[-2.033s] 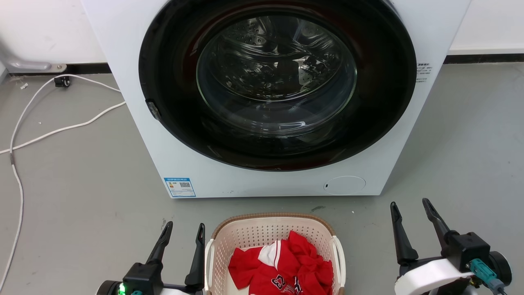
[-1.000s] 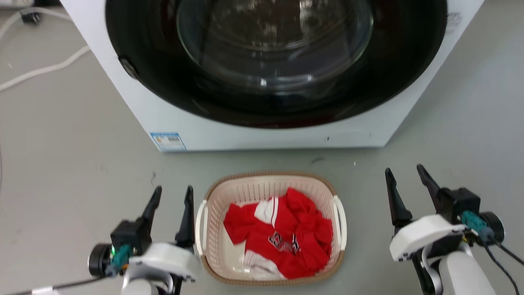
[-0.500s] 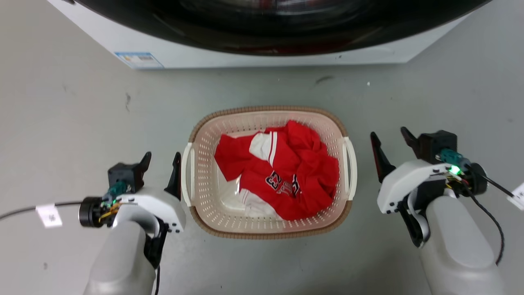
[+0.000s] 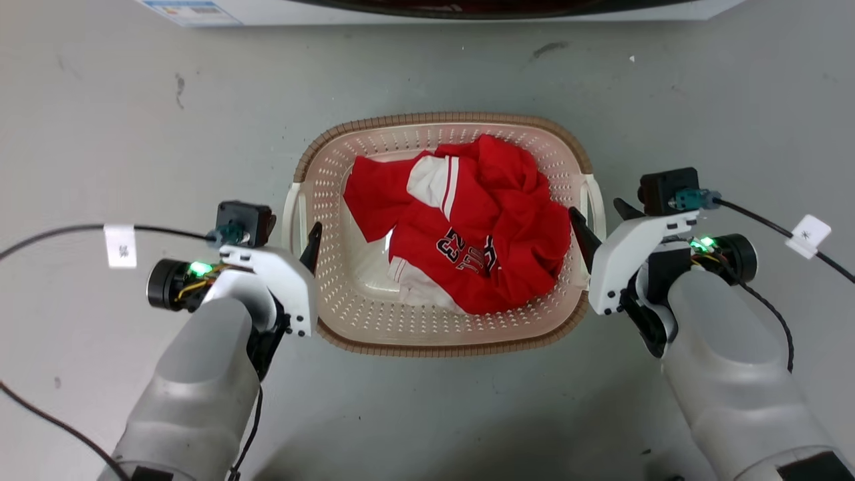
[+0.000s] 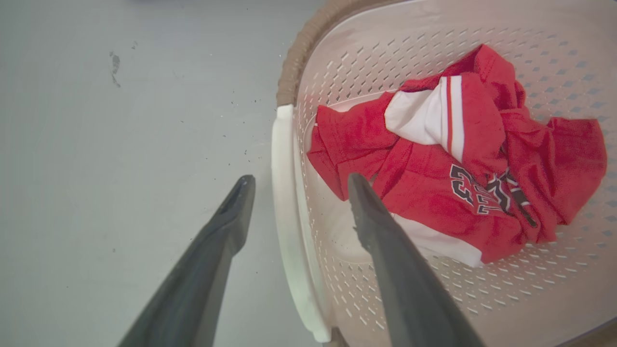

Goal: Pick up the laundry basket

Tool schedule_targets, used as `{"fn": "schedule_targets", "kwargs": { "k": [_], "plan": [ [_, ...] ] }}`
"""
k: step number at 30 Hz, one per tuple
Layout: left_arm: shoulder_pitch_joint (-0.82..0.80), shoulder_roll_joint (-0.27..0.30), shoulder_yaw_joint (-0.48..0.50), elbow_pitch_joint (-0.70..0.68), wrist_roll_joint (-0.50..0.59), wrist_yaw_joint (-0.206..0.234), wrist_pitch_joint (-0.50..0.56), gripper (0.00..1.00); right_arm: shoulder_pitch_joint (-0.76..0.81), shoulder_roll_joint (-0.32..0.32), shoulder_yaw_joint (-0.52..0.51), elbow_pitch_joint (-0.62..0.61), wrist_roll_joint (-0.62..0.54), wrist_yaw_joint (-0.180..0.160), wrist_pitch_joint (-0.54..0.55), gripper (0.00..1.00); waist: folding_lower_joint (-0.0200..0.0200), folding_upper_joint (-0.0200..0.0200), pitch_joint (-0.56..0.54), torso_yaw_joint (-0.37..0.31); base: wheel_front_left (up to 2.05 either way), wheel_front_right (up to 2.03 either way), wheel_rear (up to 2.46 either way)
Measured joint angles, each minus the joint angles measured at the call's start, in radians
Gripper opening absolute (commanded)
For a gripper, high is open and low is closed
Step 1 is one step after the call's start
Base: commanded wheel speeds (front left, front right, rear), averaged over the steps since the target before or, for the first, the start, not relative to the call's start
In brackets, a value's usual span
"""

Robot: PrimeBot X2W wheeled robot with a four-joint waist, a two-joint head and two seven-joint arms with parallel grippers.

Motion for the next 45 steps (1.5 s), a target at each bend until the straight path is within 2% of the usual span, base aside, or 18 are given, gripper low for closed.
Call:
{"fn": "schedule_targets", "kwargs": {
  "k": [10, 16, 25, 26, 27, 28, 37, 45],
  "plan": [
    [-0.093, 0.072, -0.203, 0.017, -0.155, 0.000, 0.134, 1.00, -0.131, 0.000, 0.127, 0.139, 0.095, 0.000, 0.065, 1.00, 0.0000, 0.0000, 0.074, -0.005, 0.00, 0.00, 0.00],
    [-0.130, 0.103, -0.292, 0.018, -0.234, 0.000, 0.203, 1.00, -0.179, 0.000, 0.159, 0.196, 0.137, 0.000, 0.077, 1.00, 0.0000, 0.0000, 0.105, -0.007, 0.00, 0.00, 0.00],
    [-0.170, 0.128, -0.389, 0.017, -0.305, 0.000, 0.213, 1.00, -0.218, 0.000, 0.204, 0.255, 0.189, 0.000, 0.086, 1.00, -0.0001, 0.0000, 0.127, -0.009, 0.00, 0.00, 0.00],
    [-0.172, 0.128, -0.398, 0.017, -0.319, 0.000, 0.220, 0.26, -0.220, 0.000, 0.209, 0.259, 0.193, 0.000, 0.087, 1.00, -0.0001, 0.0000, 0.128, -0.008, 0.00, 0.00, 0.00],
    [-0.172, 0.127, -0.412, 0.013, -0.332, 0.000, 0.230, 0.00, -0.221, 0.000, 0.213, 0.262, 0.204, 0.000, 0.096, 0.55, -0.0001, 0.0000, 0.128, -0.007, 0.00, 0.00, 0.00],
    [-0.172, 0.127, -0.426, 0.006, -0.344, 0.000, 0.239, 0.00, -0.222, 0.000, 0.214, 0.267, 0.213, 0.000, 0.096, 0.00, -0.0001, 0.0000, 0.128, -0.007, 0.00, 0.00, 0.00],
    [-0.170, 0.141, -0.518, -0.021, -0.443, -0.001, 0.252, 0.00, -0.229, 0.004, 0.248, 0.307, 0.225, 0.000, 0.099, 0.00, -0.0001, 0.0000, 0.102, -0.001, 0.00, 0.00, 0.00],
    [-0.132, 0.164, -0.598, -0.061, -0.574, -0.001, 0.358, 0.00, -0.222, 0.004, 0.269, 0.328, 0.205, 0.000, 0.229, 0.00, -0.0001, 0.0000, -0.003, -0.002, 0.00, 0.00, 0.00]
  ]
}}
